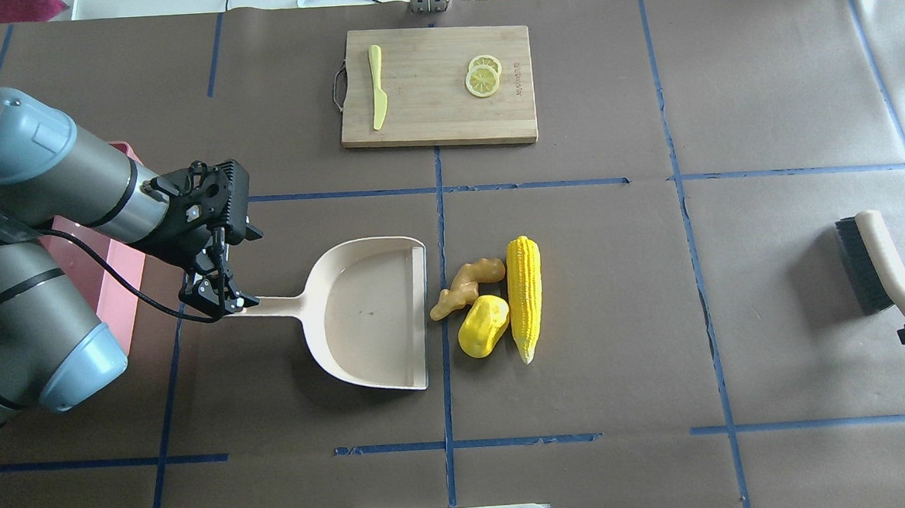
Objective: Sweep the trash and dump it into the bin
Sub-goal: 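Move the left gripper from the pink bin to the dustpan handle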
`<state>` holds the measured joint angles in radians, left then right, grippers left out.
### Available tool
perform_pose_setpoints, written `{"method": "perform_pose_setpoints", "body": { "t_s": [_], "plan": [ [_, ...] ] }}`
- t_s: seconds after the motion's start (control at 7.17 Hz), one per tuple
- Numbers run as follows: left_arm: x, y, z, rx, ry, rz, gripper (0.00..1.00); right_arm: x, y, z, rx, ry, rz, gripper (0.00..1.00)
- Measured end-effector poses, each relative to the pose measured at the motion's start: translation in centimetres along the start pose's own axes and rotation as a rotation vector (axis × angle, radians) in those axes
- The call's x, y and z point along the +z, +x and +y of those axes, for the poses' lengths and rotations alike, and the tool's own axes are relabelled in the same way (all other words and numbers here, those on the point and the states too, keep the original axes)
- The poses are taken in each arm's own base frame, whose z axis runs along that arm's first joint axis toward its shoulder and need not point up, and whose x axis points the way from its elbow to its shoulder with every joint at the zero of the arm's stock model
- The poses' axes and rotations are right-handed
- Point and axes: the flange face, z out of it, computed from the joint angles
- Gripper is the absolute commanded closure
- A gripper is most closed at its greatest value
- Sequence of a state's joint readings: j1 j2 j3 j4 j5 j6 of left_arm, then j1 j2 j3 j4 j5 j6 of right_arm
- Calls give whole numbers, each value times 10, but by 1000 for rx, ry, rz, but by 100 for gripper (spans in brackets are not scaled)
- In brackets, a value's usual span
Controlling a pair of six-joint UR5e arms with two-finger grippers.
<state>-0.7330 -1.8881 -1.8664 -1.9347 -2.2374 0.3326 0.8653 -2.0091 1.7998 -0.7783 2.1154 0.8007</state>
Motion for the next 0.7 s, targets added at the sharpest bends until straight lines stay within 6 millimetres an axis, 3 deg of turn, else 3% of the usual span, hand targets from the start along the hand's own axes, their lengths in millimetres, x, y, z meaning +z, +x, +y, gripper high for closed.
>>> {"method": "perform_pose_setpoints", "body": {
  "t_s": [0.7],
  "plan": [
    [55, 17, 11, -3, -70, 32, 1, 0, -2, -1, -2, 3, -3, 100]
  ]
}}
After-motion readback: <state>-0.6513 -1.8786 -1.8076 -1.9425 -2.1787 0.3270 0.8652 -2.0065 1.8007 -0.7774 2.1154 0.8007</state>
